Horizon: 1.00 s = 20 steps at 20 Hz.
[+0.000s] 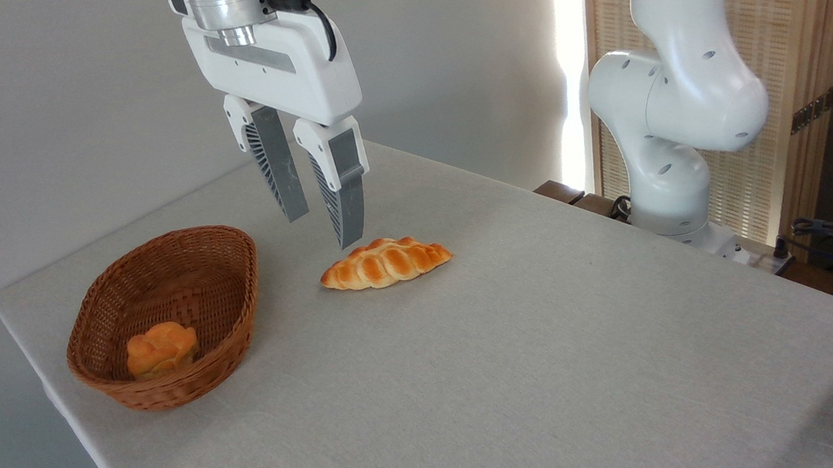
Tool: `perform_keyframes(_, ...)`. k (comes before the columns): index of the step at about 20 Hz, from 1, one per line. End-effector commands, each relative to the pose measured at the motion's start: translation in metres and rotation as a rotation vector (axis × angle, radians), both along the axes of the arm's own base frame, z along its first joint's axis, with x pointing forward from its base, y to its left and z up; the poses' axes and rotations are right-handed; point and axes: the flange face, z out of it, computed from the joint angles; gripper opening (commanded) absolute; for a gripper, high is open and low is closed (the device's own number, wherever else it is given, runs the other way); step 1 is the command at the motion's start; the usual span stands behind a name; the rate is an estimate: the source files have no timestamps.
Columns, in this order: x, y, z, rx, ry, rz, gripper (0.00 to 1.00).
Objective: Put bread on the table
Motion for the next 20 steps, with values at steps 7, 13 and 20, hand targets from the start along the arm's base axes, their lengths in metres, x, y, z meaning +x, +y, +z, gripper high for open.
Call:
perform_keyframes(7, 0.017, -0.066, -0.004, -0.047, -0.099, -0.096, 1.00)
perform_keyframes(13, 0.027, -0.148, -0.044, -0.081, -0.195, -0.233, 1.00)
perform_keyframes(20, 0.060, -0.189, -0.095, -0.145, -0.353, -0.276, 1.00)
